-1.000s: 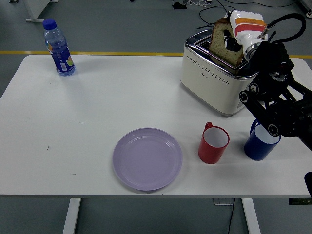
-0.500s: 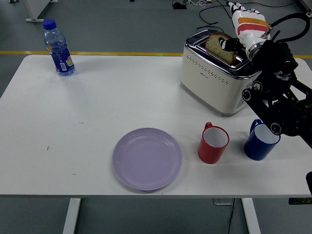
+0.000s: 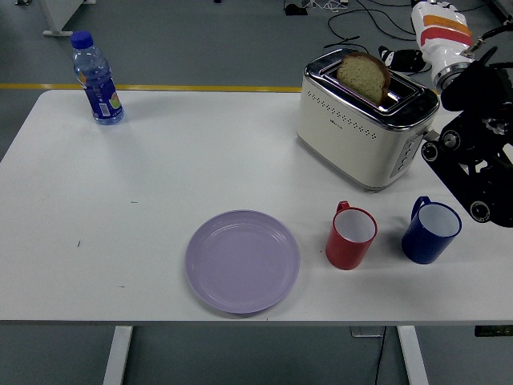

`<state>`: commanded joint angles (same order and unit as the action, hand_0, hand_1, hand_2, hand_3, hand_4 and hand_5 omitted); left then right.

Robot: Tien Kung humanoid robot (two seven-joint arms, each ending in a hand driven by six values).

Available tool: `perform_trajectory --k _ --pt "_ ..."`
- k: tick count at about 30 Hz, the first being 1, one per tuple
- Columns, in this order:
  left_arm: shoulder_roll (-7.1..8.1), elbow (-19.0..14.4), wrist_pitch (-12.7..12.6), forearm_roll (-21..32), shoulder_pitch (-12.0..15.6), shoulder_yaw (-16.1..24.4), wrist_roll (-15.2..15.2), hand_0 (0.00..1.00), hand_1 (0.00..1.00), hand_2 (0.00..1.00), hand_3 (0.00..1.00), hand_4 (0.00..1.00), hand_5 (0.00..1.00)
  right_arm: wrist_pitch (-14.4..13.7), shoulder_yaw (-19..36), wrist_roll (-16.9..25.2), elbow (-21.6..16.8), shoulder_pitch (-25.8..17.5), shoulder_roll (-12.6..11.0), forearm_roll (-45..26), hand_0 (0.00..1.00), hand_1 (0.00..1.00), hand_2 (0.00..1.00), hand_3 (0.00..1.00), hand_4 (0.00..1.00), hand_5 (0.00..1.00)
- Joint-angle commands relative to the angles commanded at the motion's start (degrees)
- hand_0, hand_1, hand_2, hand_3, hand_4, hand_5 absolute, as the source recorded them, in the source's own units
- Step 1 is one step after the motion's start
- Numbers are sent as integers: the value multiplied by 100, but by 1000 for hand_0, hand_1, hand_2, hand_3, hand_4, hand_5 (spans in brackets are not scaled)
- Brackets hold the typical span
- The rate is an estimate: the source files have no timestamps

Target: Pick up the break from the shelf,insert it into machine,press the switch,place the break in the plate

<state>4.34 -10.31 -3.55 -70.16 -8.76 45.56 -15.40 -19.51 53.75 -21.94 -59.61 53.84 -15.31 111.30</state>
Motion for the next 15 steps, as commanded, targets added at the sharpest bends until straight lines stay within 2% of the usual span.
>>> perform_trajectory --k 3,4,9,10,15 --pt "-1 0 2 -15 6 19 -2 652 601 595 598 331 935 -285 146 10 -295 -200 -207 -479 818 771 899 992 755 256" --pt "0 0 5 -22 11 20 -1 652 599 596 599 331 936 -418 212 64 -457 -328 -331 -698 334 402 510 897 739 322" --pt "4 0 10 -41 39 33 -2 652 599 596 599 331 936 -777 442 319 -1064 -840 -764 -1553 334 402 510 897 739 322" --pt "4 0 12 -49 45 38 -3 651 599 596 598 331 937 -806 475 372 -1159 -941 -825 -1765 201 275 380 847 724 383" --pt "2 0 18 -95 63 69 -10 651 599 596 598 331 937 -818 660 485 -1543 -1432 -1135 -2404 201 275 380 847 724 383"
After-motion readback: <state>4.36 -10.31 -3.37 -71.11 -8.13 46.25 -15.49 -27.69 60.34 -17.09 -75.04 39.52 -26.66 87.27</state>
